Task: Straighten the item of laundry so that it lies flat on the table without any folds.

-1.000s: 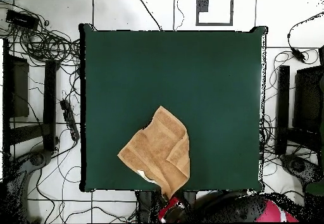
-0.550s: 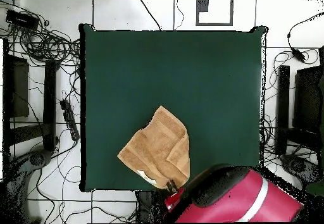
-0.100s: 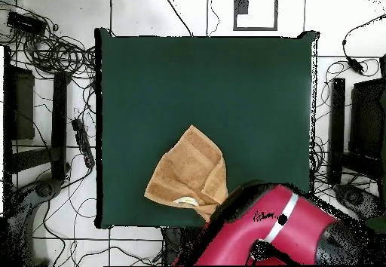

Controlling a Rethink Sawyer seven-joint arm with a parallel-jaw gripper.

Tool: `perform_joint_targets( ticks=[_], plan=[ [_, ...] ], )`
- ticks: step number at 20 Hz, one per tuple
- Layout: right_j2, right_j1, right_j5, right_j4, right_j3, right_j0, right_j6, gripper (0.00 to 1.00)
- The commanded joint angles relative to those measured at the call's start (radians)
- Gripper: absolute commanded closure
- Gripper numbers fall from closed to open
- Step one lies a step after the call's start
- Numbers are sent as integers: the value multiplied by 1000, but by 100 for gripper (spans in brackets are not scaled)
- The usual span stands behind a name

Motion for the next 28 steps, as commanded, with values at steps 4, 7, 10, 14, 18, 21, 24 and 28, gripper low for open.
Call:
perform_joint_targets(
  ticks=[4,7,10,14,18,21,24,28],
  plan=[
    [-88,389,74,-10,-3,110,-222,100],
    [-108,425,20,-9,-14,140,-191,100],
    [-125,443,-16,3,-18,177,-158,100],
    [-147,464,-51,27,-22,219,-119,100],
    [-160,478,-76,42,-25,255,-84,100],
    [-170,485,-93,57,-24,285,-61,100],
    [-184,496,-111,68,-29,307,-55,100],
    [-196,497,-112,81,-28,335,-31,0]
  ],
)
